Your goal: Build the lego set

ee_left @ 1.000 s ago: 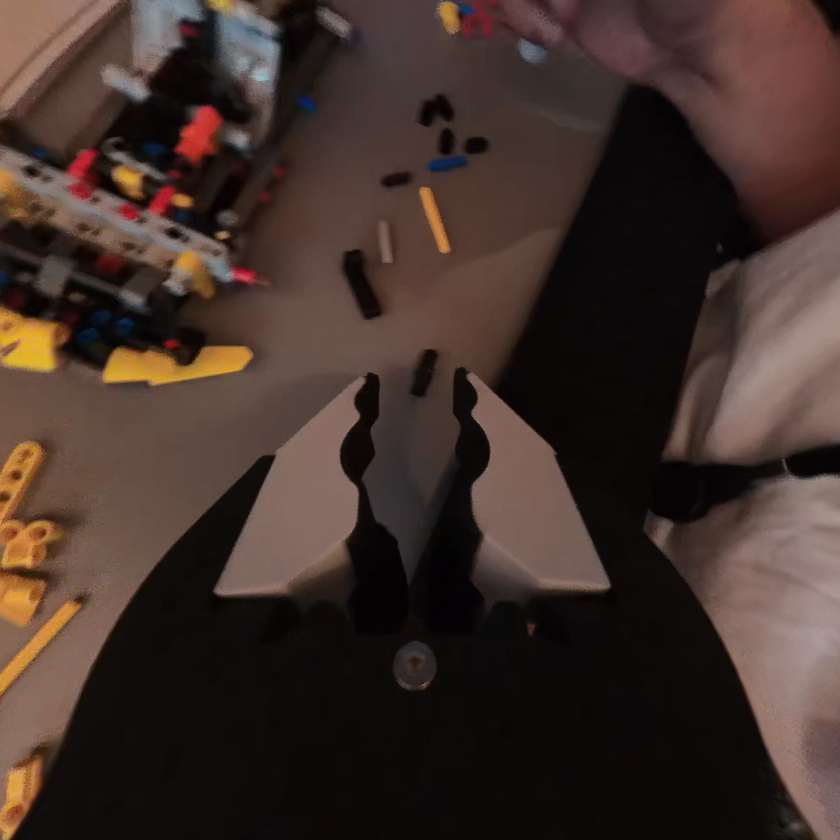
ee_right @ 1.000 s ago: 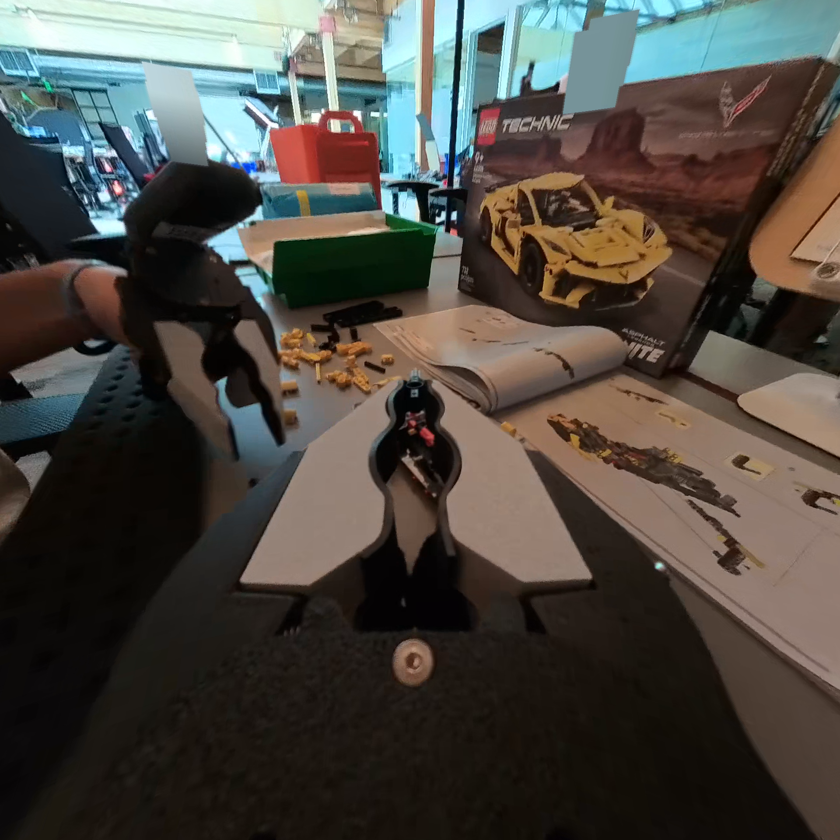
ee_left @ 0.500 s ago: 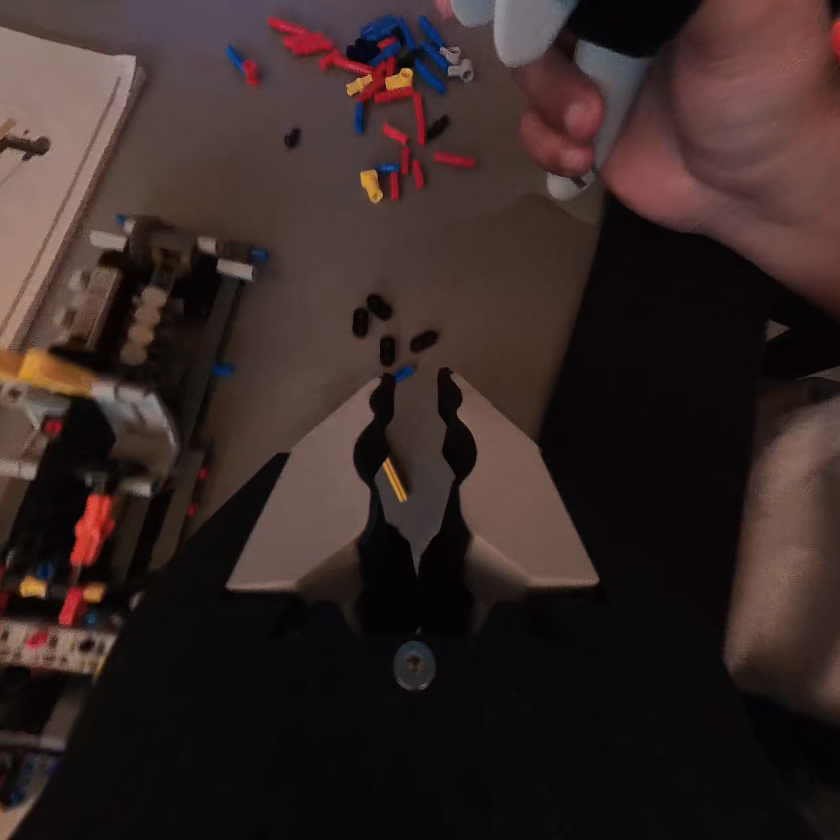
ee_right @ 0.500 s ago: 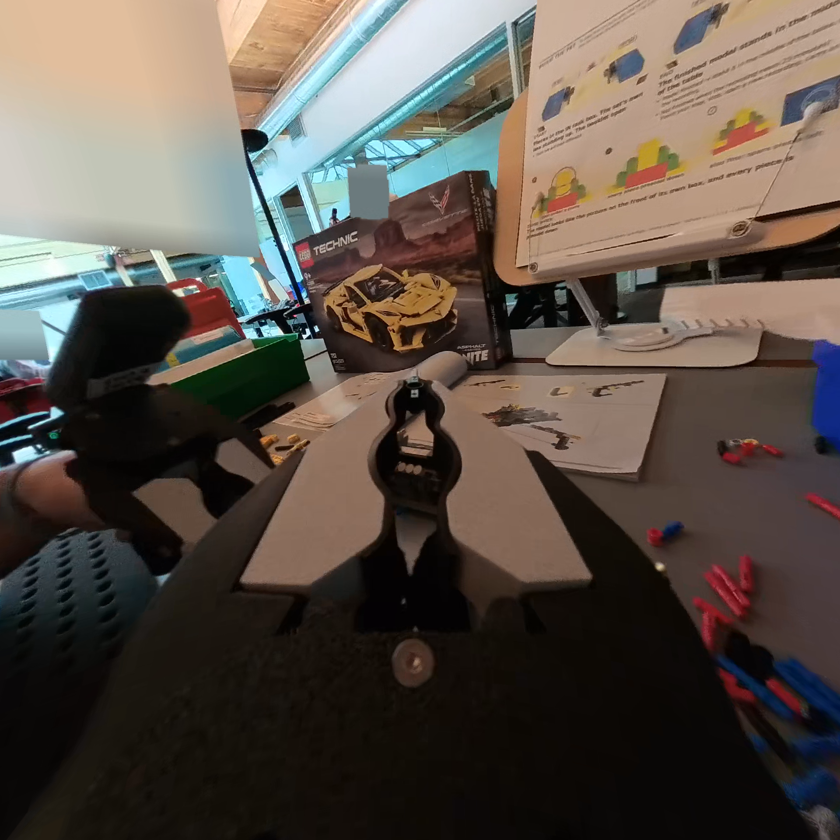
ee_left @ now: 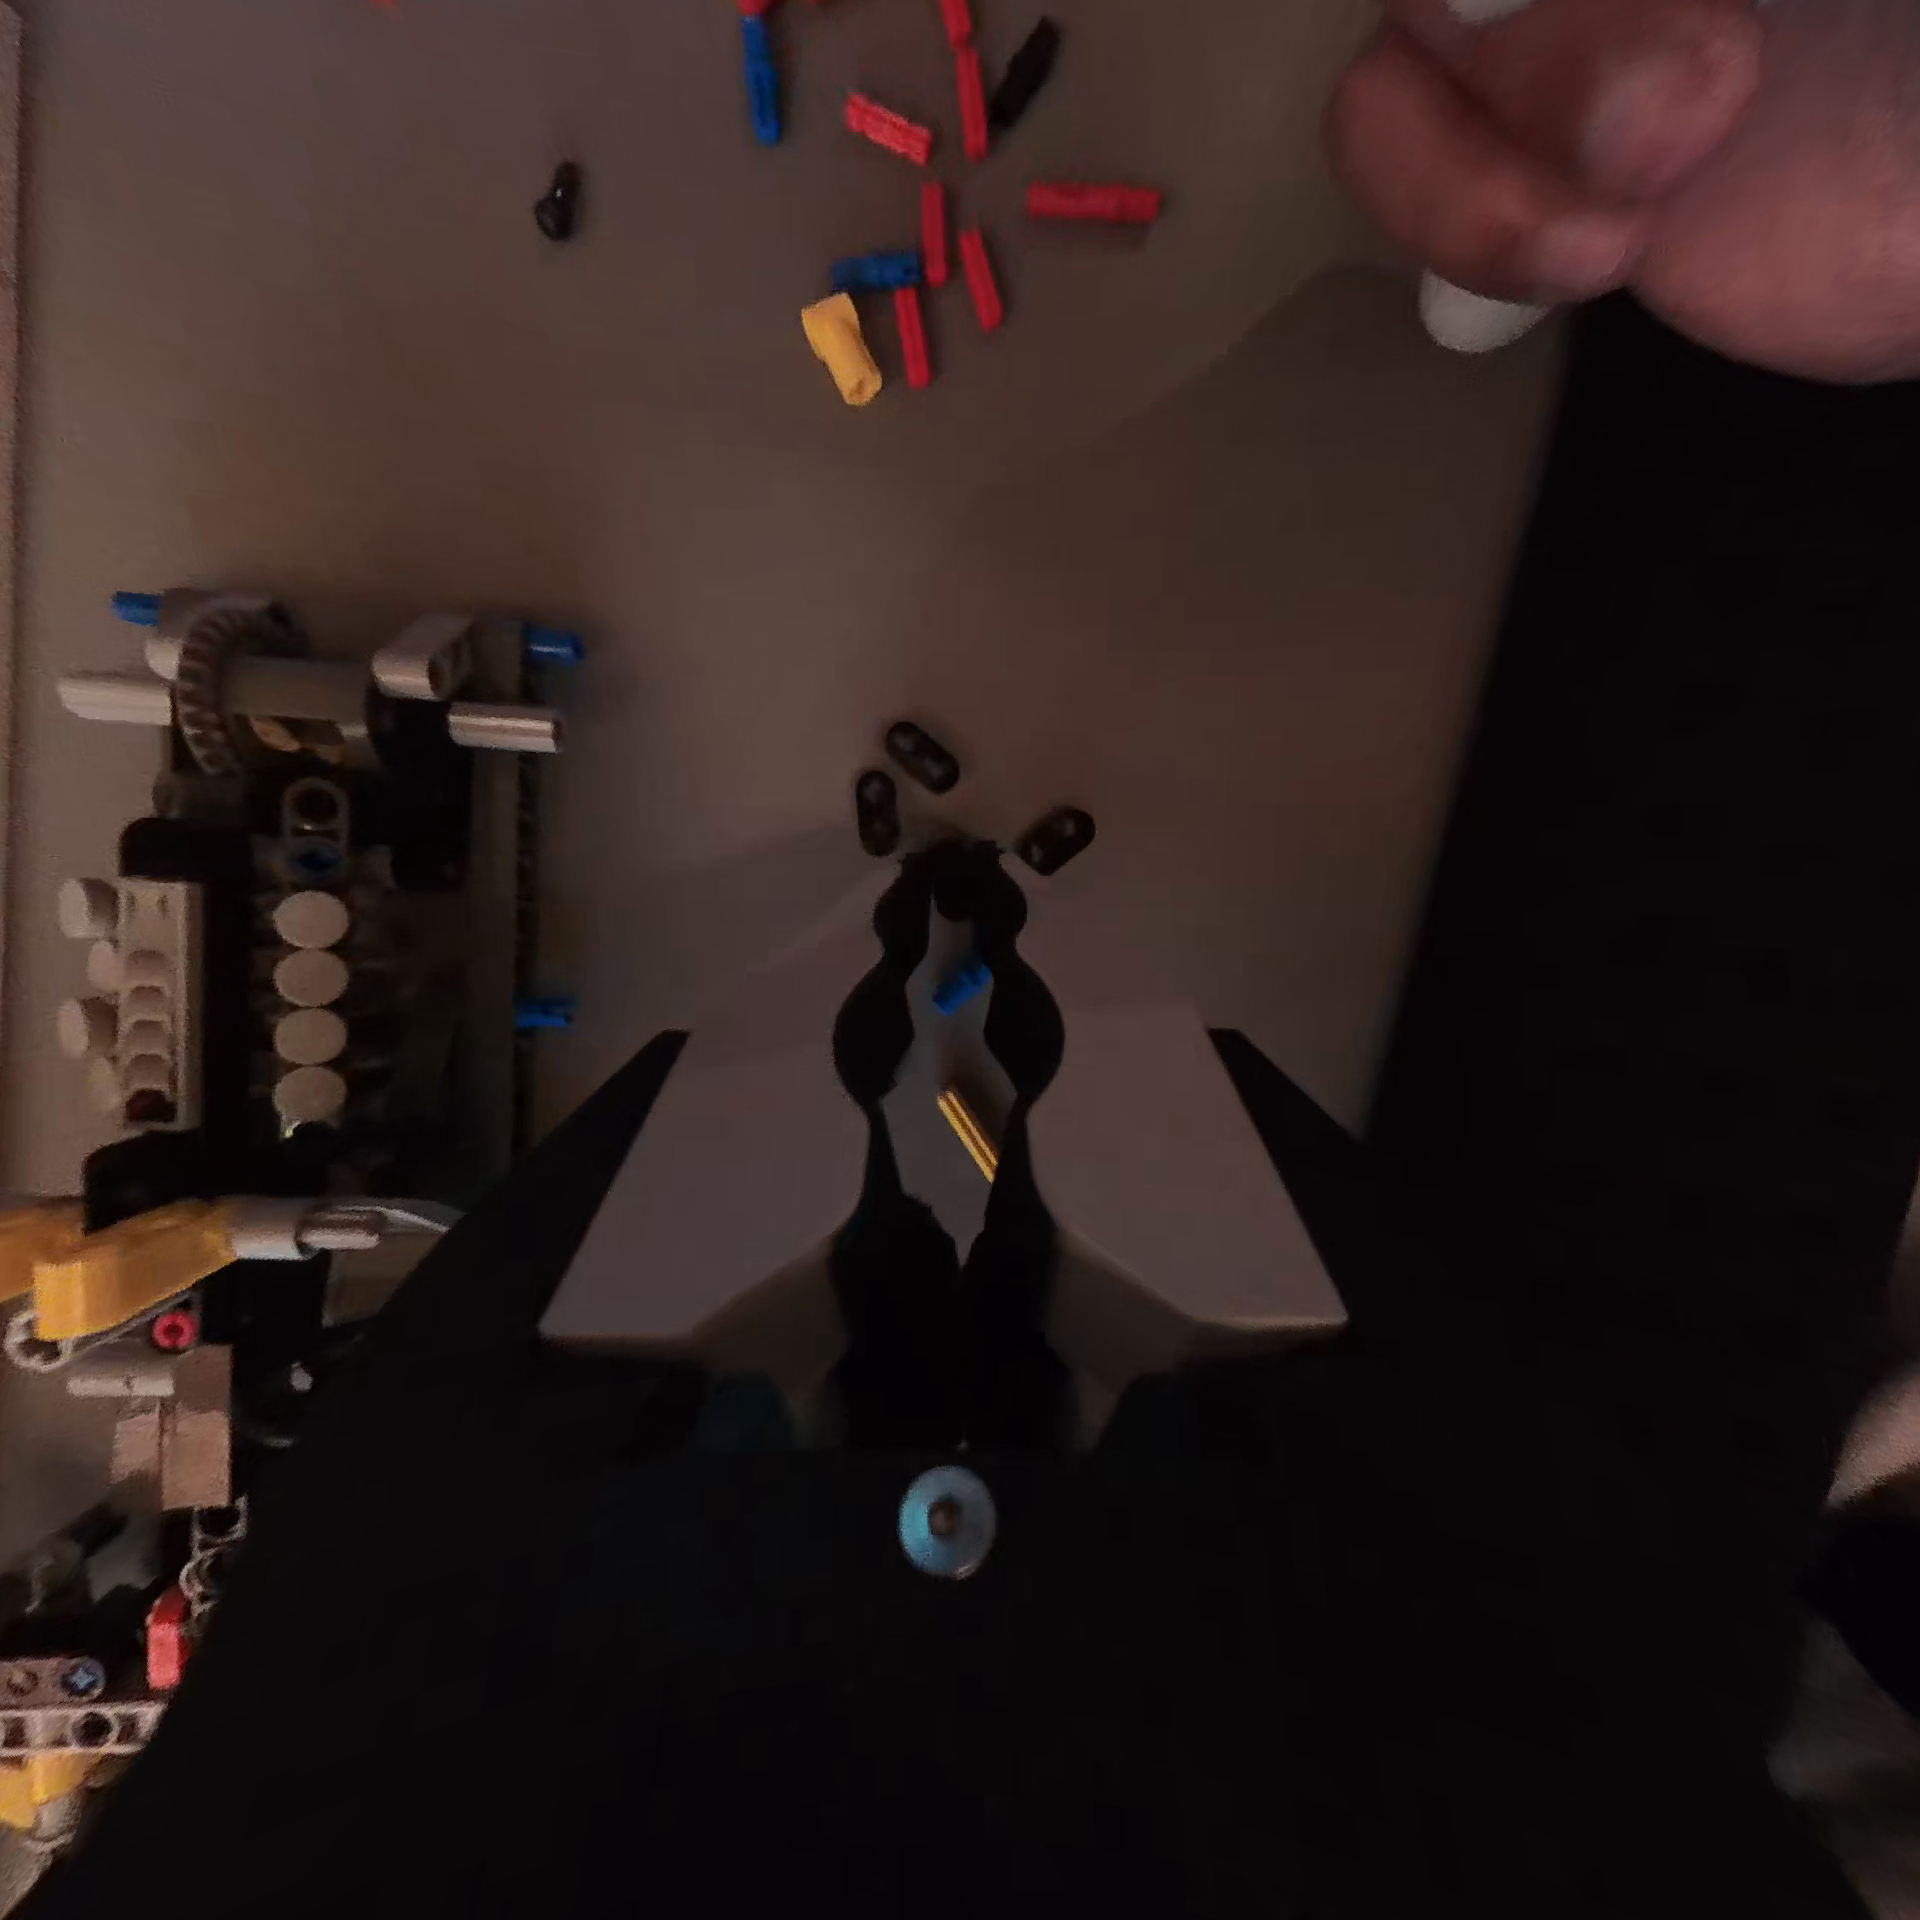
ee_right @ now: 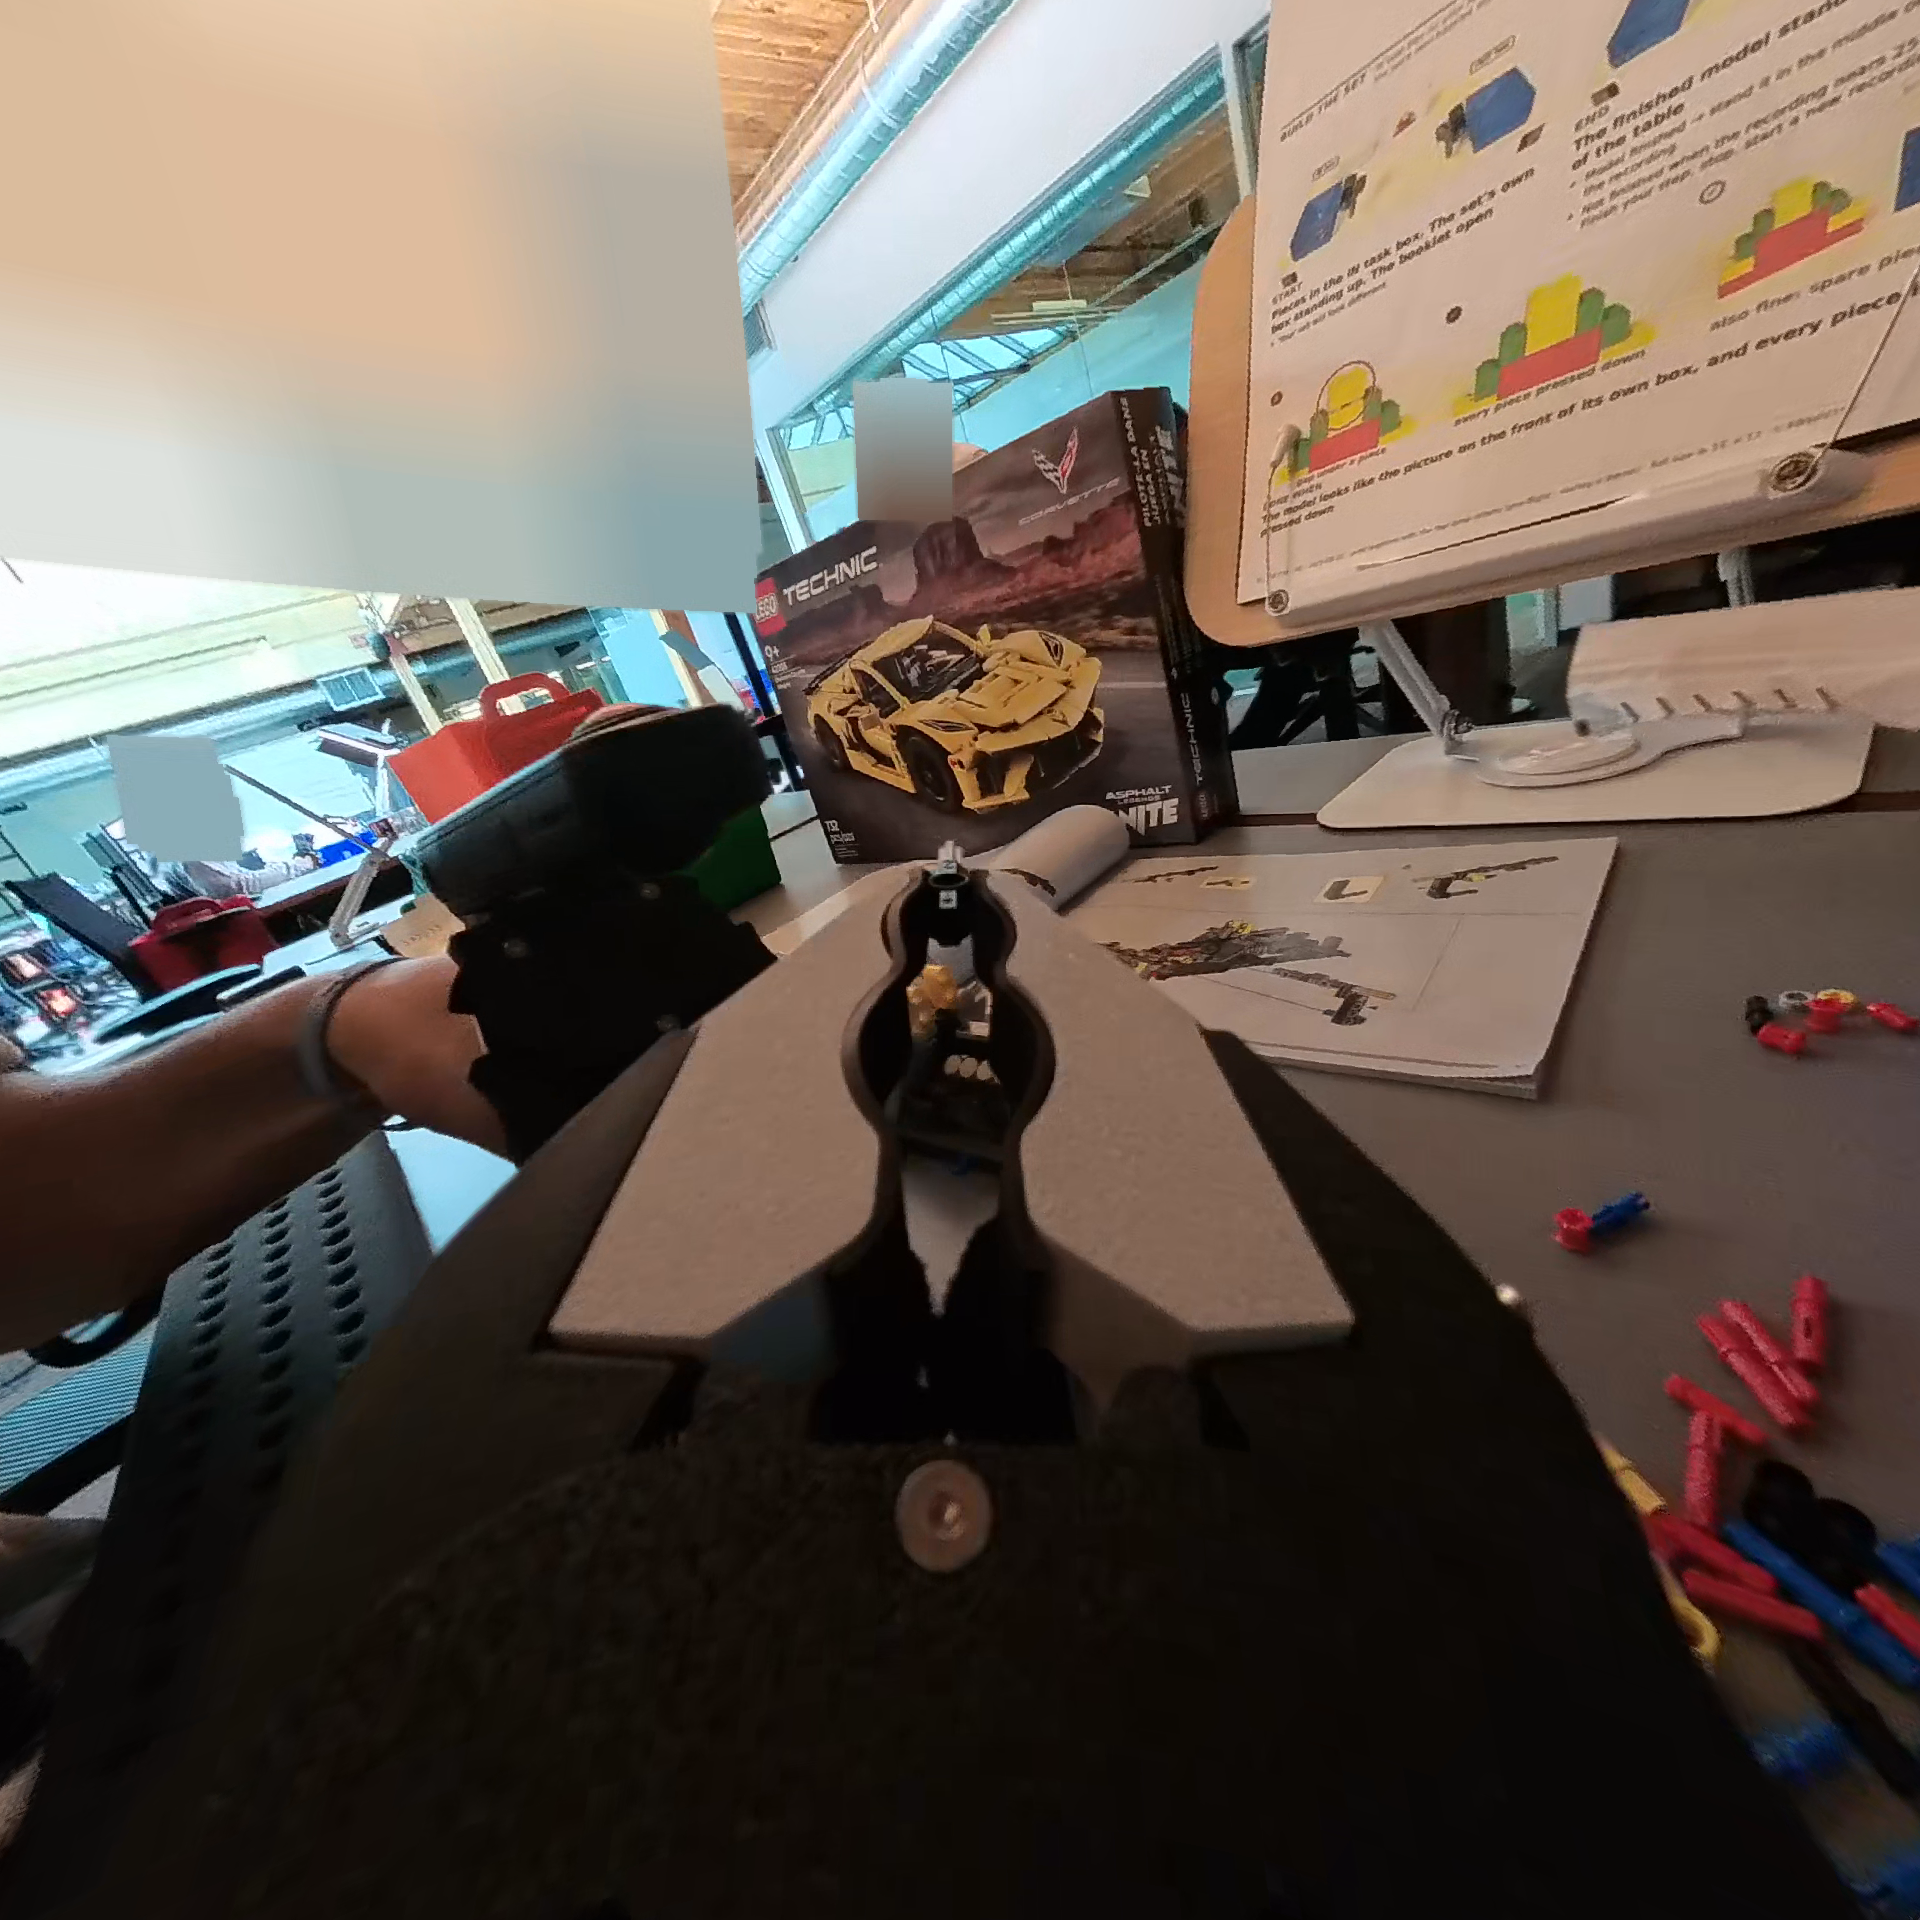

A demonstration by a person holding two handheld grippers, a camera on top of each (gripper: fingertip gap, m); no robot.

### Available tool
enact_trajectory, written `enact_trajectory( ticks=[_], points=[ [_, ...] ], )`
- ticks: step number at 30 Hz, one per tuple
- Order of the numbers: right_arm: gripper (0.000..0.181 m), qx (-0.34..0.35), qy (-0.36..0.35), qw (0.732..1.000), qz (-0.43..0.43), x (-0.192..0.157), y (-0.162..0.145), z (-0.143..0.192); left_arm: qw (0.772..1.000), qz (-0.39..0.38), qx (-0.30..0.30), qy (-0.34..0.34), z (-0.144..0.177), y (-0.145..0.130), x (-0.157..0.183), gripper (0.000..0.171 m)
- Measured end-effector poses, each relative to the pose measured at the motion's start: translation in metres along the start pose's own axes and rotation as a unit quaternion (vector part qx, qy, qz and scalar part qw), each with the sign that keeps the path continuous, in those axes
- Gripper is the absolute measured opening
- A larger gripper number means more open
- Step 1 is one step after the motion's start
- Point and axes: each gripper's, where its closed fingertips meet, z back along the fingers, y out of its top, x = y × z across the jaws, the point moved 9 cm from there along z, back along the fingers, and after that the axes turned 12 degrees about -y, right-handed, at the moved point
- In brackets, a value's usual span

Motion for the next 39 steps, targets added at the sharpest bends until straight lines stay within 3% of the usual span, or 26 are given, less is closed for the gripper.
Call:
enact_trajectory(
  ticks=[6, 7, 9, 11, 13, 15, 17, 23, 27, 39],
  points=[
    [0.006, -0.01, 0.005, 1.0, -0.002, 0.0, -0.002, -0.002, 0.999, -0.052, 0.001, 0.014, 0.002, -0.003, -0.002, 0.004],
    [0.006, -0.013, 0.006, 1.0, 0.002, 0.0, -0.003, -0.002, 0.997, -0.07, 0.031, 0.024, 0.008, -0.002, -0.004, 0.004],
    [0.005, -0.025, 0.018, 1.0, 0.001, -0.002, -0.005, -0.004, 0.986, -0.069, 0.149, 0.012, 0.034, 0.001, -0.007, 0.004],
    [0.005, -0.045, 0.052, 0.998, -0.005, -0.008, -0.008, -0.009, 0.949, -0.052, 0.305, -0.055, 0.072, -0.002, -0.011, 0.004],
    [0.005, -0.065, 0.109, 0.992, -0.006, -0.02, -0.011, -0.018, 0.881, -0.029, 0.453, -0.134, 0.108, -0.015, -0.016, 0.005],
    [0.006, -0.063, 0.166, 0.984, -0.022, -0.036, -0.007, -0.033, 0.821, -0.008, 0.536, -0.195, 0.129, -0.033, -0.022, 0.004],
    [0.005, -0.056, 0.23, 0.968, -0.081, -0.053, 0.006, -0.055, 0.782, -0.008, 0.582, -0.224, 0.145, -0.051, -0.026, 0.004],
    [0.006, -0.122, 0.322, 0.933, -0.104, -0.1, 0.012, -0.138, 0.726, -0.012, 0.65, -0.223, 0.187, -0.098, -0.032, 0.004],
    [0.006, -0.136, 0.336, 0.928, -0.087, -0.128, 0.003, -0.163, 0.707, 0.0, 0.671, -0.224, 0.194, -0.112, -0.032, 0.004],
    [0.006, -0.127, 0.331, 0.932, -0.083, -0.122, 0.005, -0.16, 0.71, 0.02, 0.661, -0.244, 0.186, -0.114, -0.04, 0.004]
  ],
)
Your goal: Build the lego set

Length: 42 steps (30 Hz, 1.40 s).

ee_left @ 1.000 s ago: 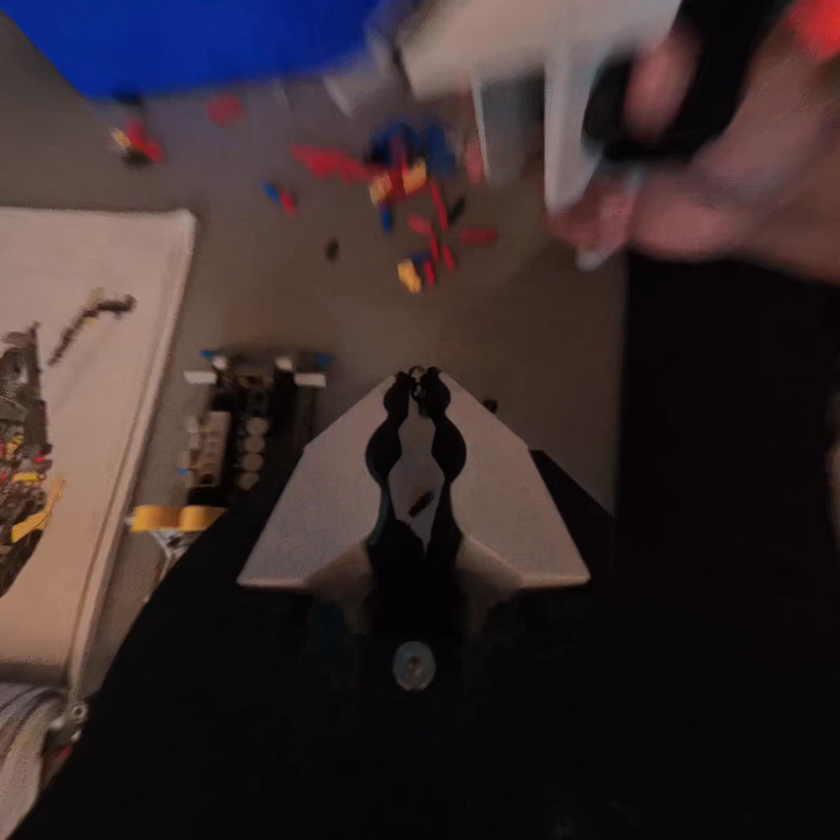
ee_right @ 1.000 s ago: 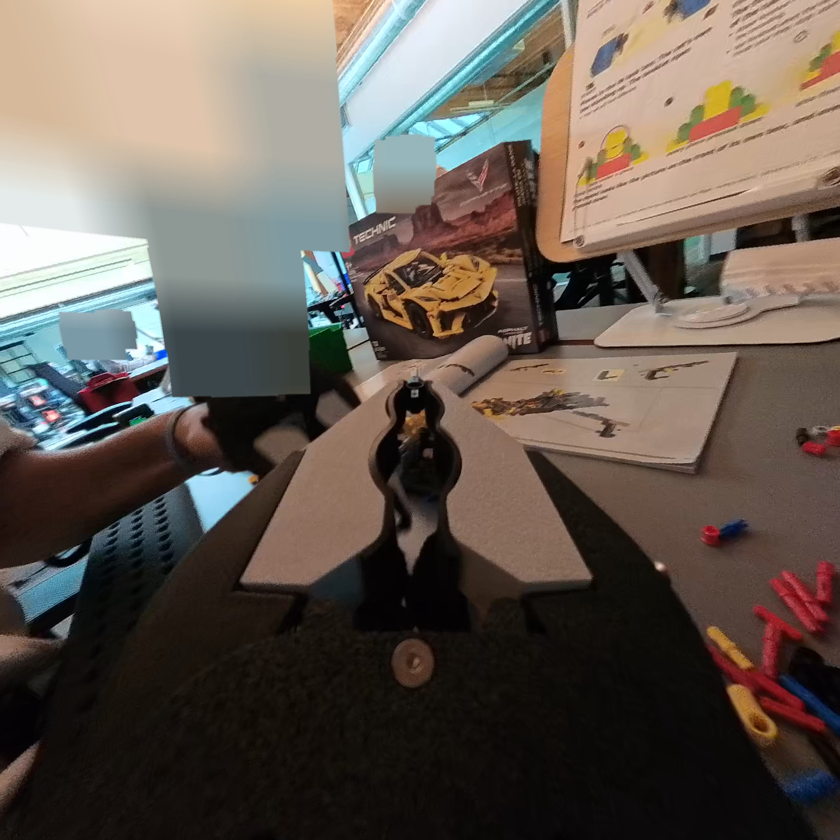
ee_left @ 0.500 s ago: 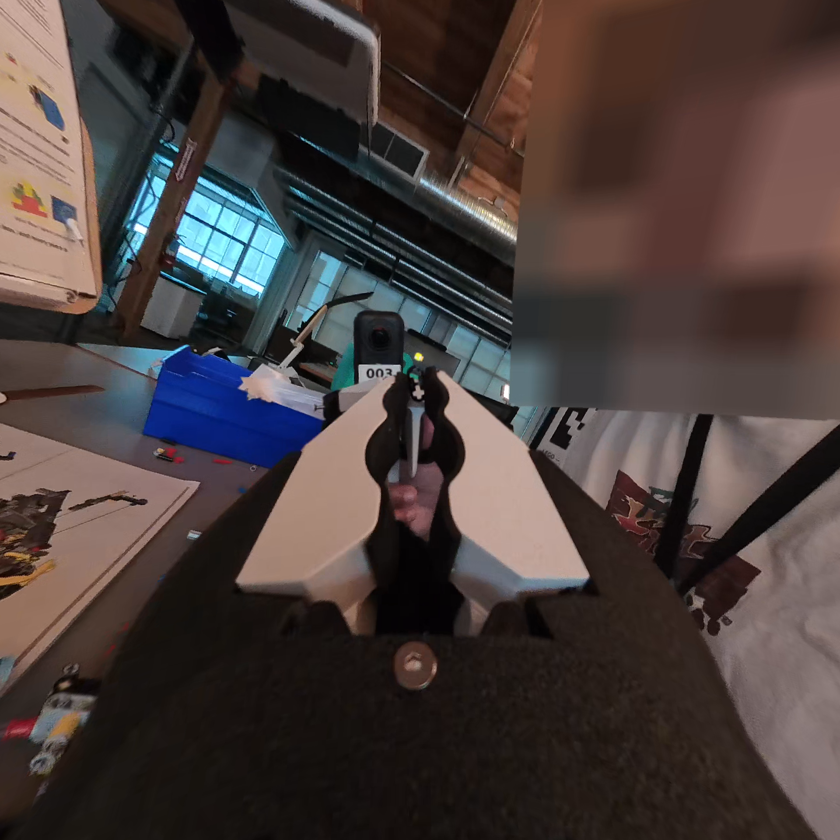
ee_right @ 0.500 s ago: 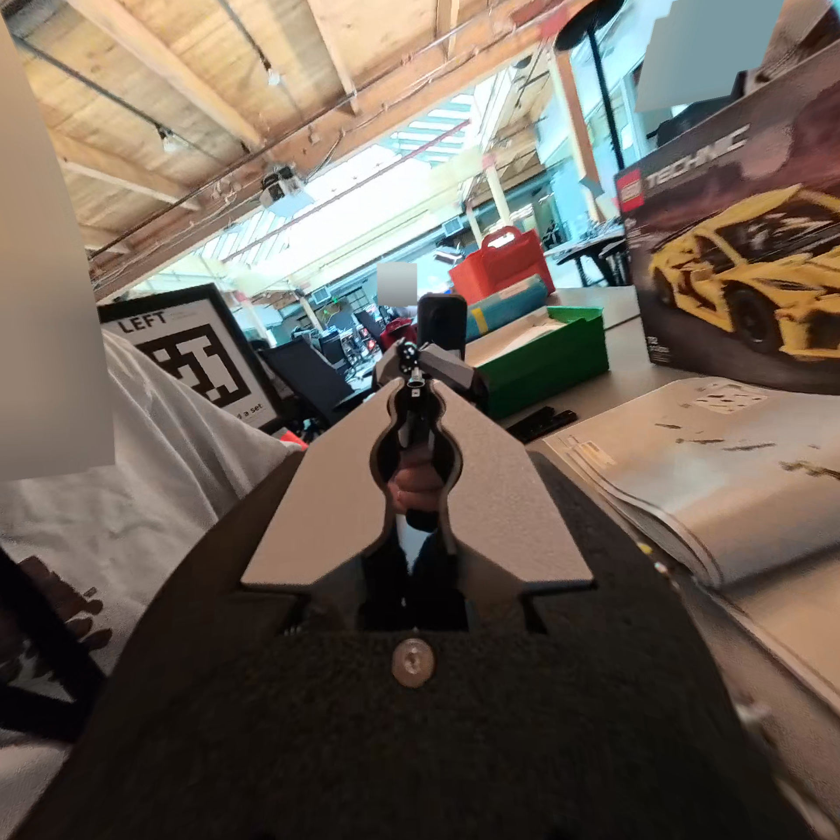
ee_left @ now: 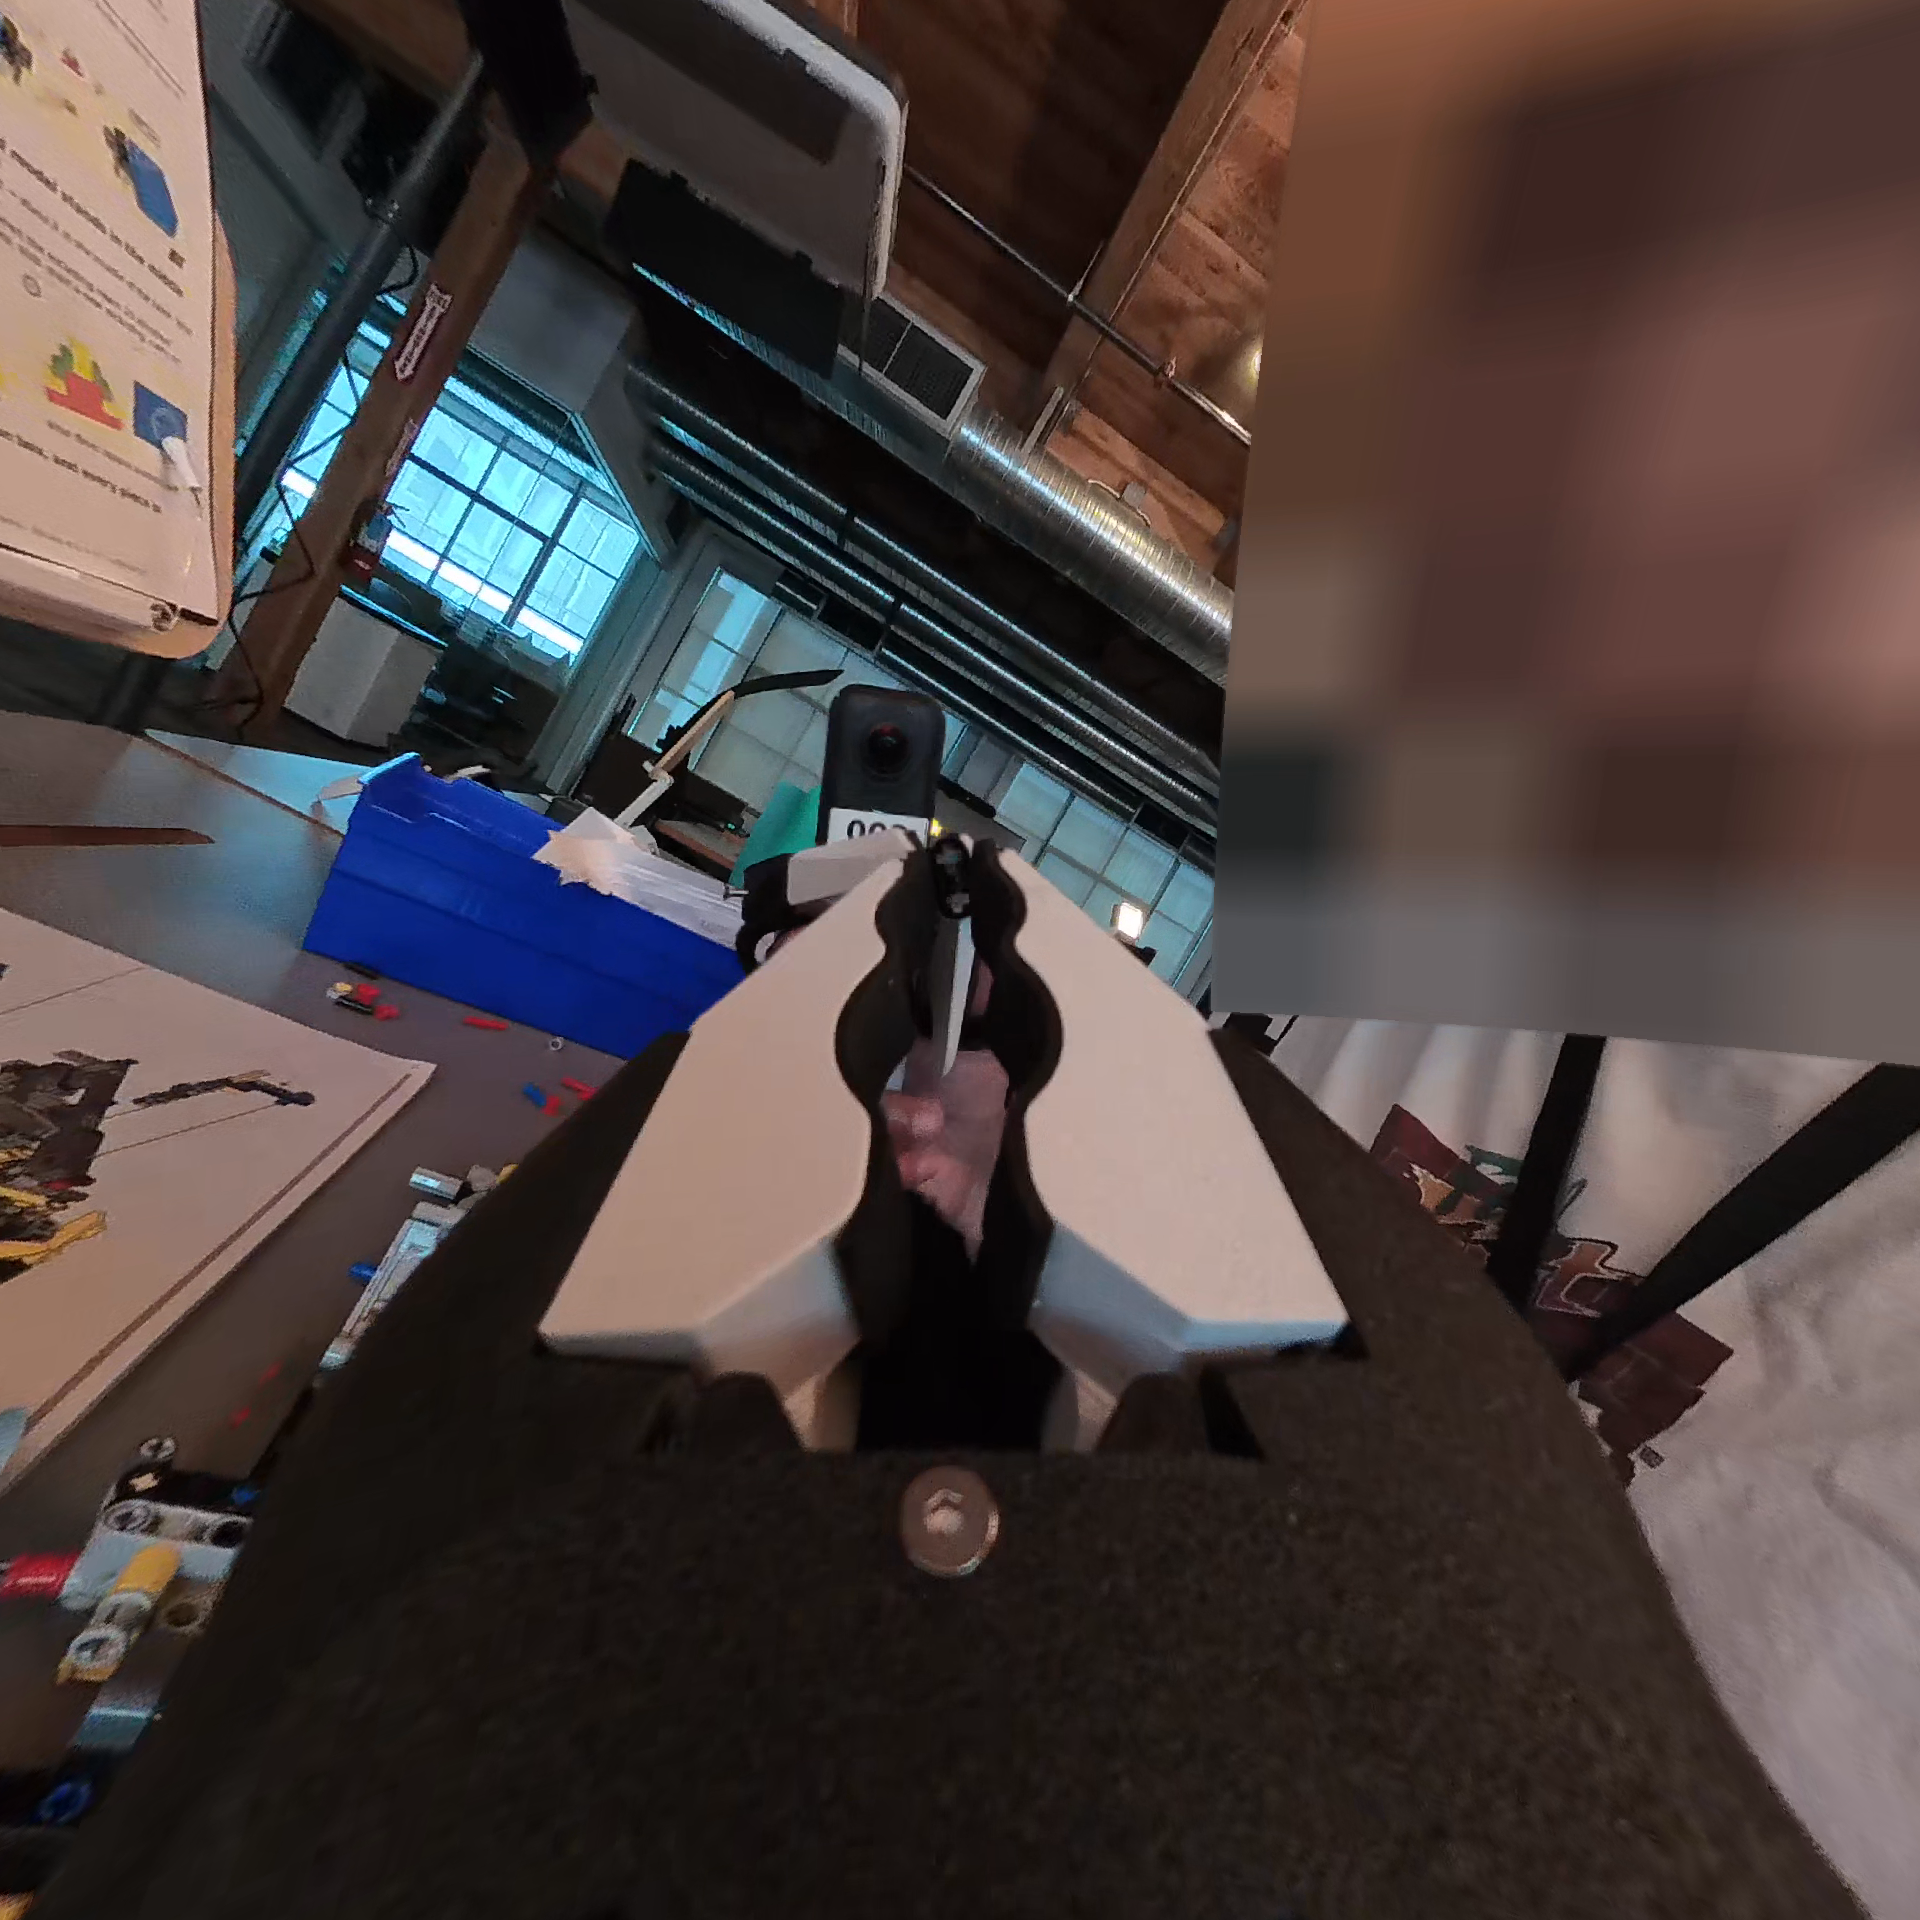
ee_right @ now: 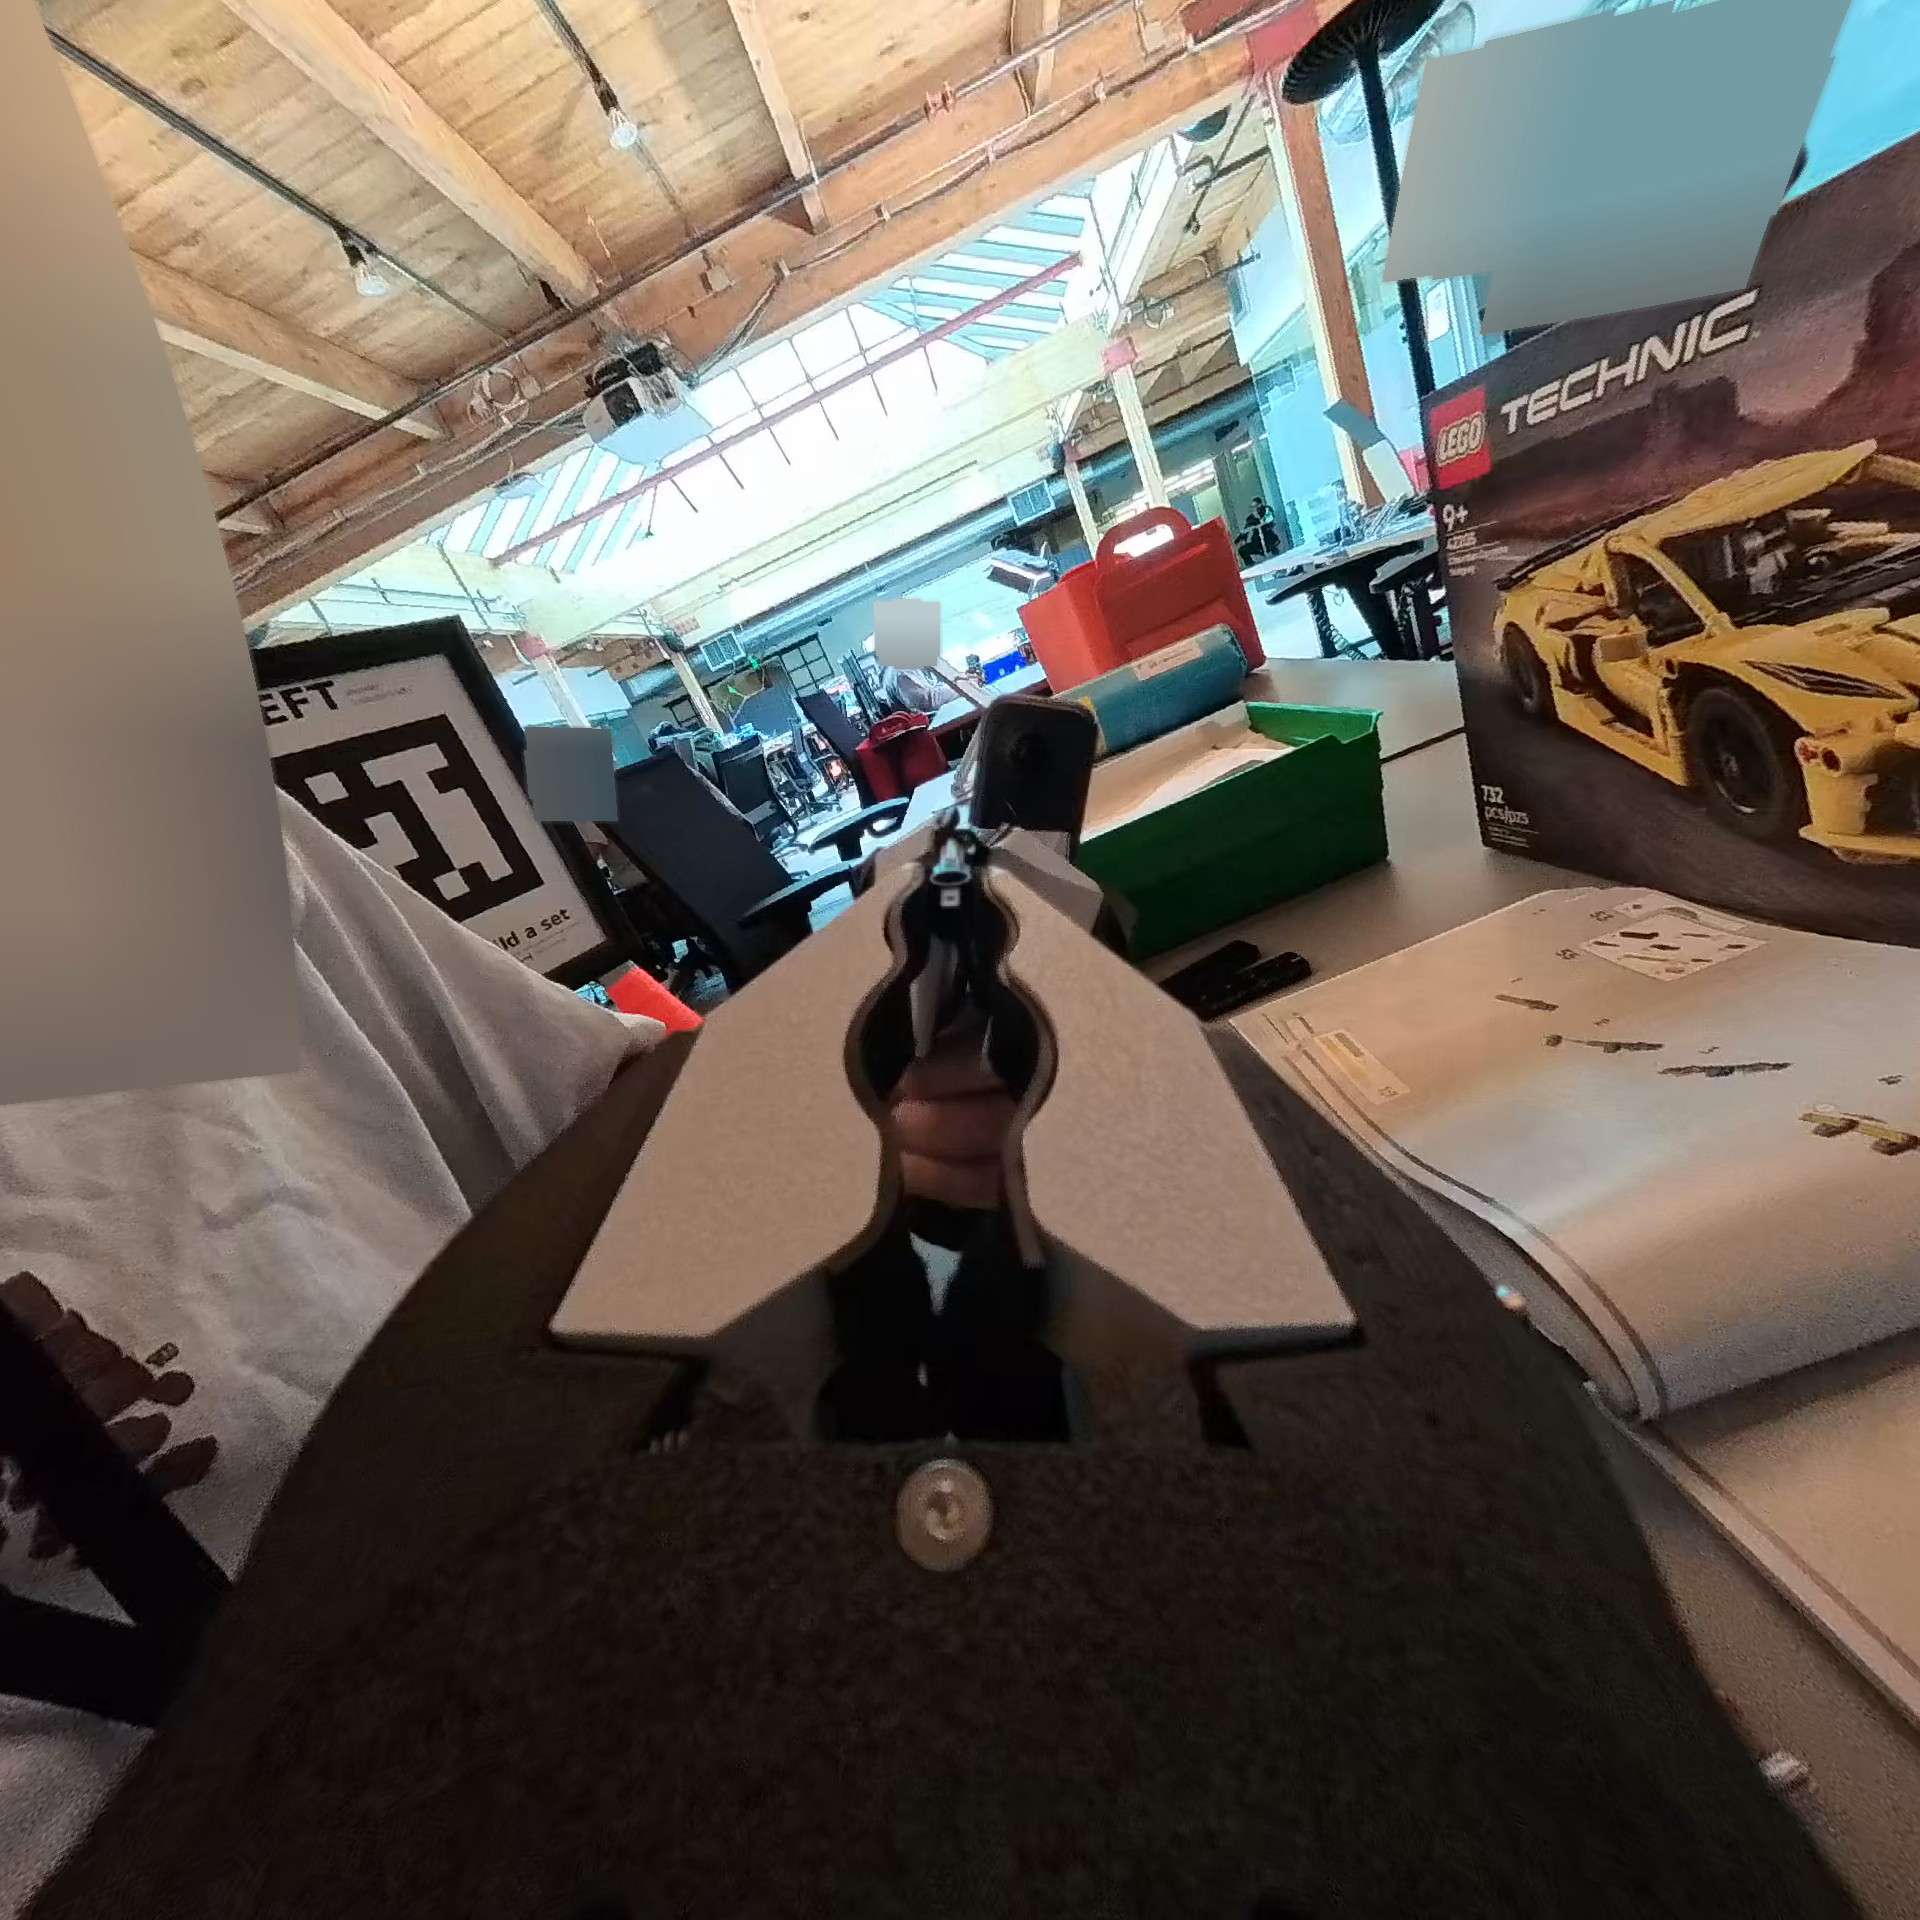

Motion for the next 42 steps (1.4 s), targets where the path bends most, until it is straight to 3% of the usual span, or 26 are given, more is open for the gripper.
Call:
enact_trajectory(
  ticks=[14, 18, 25, 30, 42],
  points=[
    [0.005, -0.005, -0.033, 0.998, 0.054, 0.003, -0.006, 0.007, 0.999, 0.002, -0.039, 0.012, 0.002, -0.007, -0.007, 0.004],
    [0.005, -0.034, -0.033, 0.996, 0.069, 0.002, -0.006, 0.009, 0.995, -0.024, -0.093, 0.016, 0.003, -0.005, -0.006, 0.004],
    [0.006, -0.101, 0.013, 0.995, -0.012, 0.009, -0.014, 0.011, 0.976, -0.082, -0.2, 0.027, 0.004, -0.007, 0.0, 0.004],
    [0.006, -0.076, 0.041, 0.992, -0.089, 0.015, -0.024, 0.01, 0.978, -0.078, -0.192, 0.02, 0.005, -0.009, -0.001, 0.004],
    [0.006, -0.062, 0.008, 0.998, -0.022, 0.015, -0.038, 0.007, 0.969, -0.083, -0.227, 0.048, 0.005, -0.017, -0.006, 0.004]
  ],
)
